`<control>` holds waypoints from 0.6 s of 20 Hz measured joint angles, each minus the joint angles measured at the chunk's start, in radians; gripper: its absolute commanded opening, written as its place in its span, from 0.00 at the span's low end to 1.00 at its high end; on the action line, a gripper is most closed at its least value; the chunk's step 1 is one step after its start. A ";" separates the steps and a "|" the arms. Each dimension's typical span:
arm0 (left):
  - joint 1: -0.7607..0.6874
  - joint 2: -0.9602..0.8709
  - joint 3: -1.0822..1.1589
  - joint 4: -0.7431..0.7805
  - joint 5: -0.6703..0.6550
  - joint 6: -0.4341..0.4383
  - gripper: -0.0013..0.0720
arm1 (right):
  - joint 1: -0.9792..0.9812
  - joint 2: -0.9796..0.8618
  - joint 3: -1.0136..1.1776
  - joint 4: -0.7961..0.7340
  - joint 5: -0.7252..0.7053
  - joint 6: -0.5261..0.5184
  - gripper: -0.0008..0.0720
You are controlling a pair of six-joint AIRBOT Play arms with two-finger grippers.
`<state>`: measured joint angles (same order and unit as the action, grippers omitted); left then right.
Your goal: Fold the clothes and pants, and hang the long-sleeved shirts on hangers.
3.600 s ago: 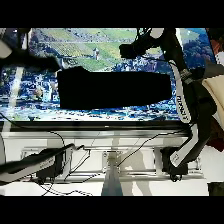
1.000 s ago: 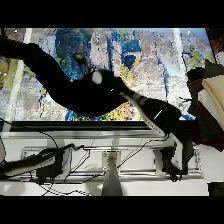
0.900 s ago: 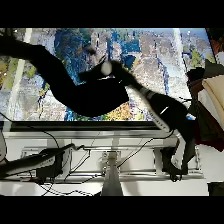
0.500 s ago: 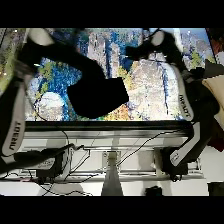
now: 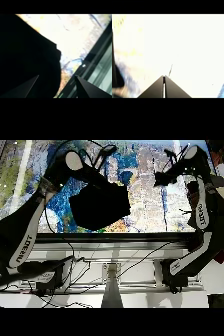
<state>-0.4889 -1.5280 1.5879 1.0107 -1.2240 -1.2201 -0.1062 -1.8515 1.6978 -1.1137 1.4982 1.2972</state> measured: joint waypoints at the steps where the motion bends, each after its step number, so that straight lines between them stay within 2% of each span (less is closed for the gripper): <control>1: 0.016 0.008 0.000 0.012 0.001 -0.003 0.68 | -0.008 0.001 -0.056 0.055 0.003 -0.021 0.48; 2: 0.031 0.016 0.000 0.025 0.009 -0.005 0.68 | -0.008 0.001 -0.117 0.126 -0.005 -0.038 0.83; 3: 0.045 0.023 0.000 0.034 0.024 -0.008 0.68 | -0.002 0.002 -0.173 0.210 -0.022 -0.051 0.99; 7: 0.068 0.035 0.000 0.051 0.038 -0.012 0.68 | 0.082 0.000 -0.296 0.406 -0.191 -0.039 0.99; 12: 0.067 0.039 0.000 0.051 0.011 -0.014 0.68 | 0.234 -0.016 -0.331 0.447 -0.380 0.083 0.96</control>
<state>-0.4221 -1.4891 1.5879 1.0615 -1.2133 -1.2343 0.1280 -1.8679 1.3666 -0.6670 1.1179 1.3800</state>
